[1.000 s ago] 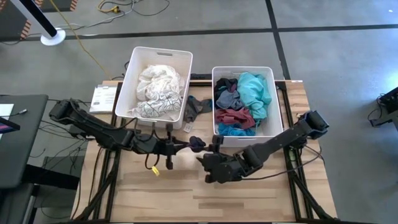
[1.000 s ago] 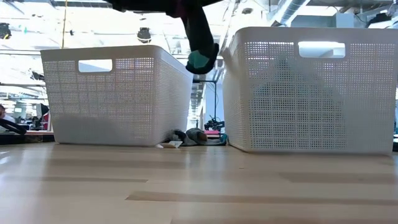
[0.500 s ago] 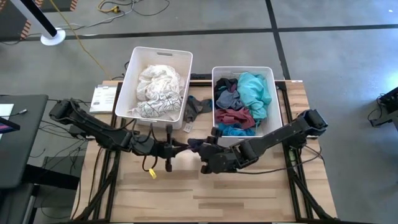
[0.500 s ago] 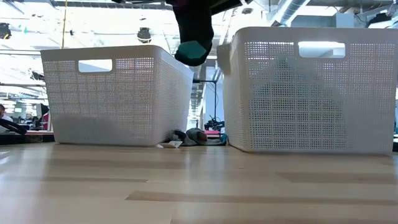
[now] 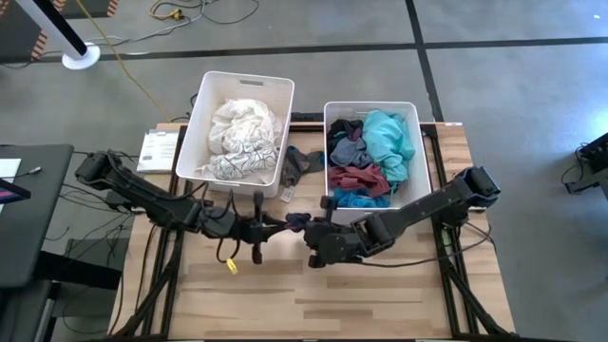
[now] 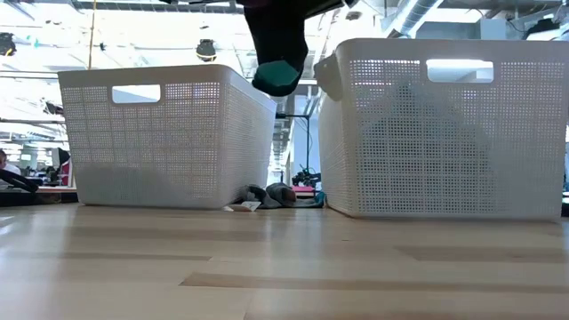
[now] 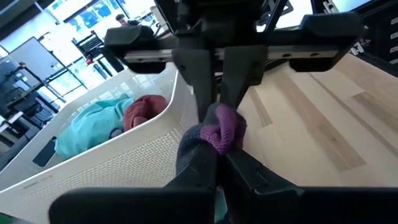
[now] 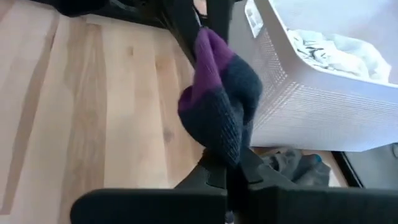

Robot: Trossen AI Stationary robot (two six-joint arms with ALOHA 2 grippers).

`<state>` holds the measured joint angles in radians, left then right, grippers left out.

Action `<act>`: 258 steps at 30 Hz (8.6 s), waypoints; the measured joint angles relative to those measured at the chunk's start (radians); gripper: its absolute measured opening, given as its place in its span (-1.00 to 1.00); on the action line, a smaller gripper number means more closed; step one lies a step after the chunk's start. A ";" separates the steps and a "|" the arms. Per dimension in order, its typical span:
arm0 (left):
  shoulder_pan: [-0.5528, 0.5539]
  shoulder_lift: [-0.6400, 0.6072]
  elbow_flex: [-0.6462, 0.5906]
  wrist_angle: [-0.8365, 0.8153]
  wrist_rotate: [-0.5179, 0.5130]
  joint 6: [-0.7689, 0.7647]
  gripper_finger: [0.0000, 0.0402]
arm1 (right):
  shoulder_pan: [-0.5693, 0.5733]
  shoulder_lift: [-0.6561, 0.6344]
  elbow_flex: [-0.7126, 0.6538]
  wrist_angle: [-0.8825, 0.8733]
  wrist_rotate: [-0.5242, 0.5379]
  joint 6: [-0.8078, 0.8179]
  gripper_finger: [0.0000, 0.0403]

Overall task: Sort clothes
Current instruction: Put the dark blue sock into the right white laundry bin, then move the bottom gray sock to the center of the table

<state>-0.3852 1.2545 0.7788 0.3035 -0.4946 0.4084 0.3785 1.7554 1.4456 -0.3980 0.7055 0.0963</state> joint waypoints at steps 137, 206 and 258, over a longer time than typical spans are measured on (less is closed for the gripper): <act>0.032 0.035 -0.289 0.055 -0.062 -0.264 -0.19 | -0.142 -0.442 -0.336 0.063 -0.573 -0.029 -0.21; 0.380 0.667 0.308 -0.573 -0.040 -0.041 -1.00 | 0.093 -0.145 -0.336 0.230 -0.545 0.124 -0.21; -0.199 -0.140 0.441 -1.109 -0.119 -0.348 -0.86 | -0.402 -0.005 0.220 0.184 -0.681 -0.349 -0.21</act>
<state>-0.5842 1.1145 1.2201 -0.8051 -0.6138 0.0605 -0.0236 1.7502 1.6652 -0.2139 0.0247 -0.2523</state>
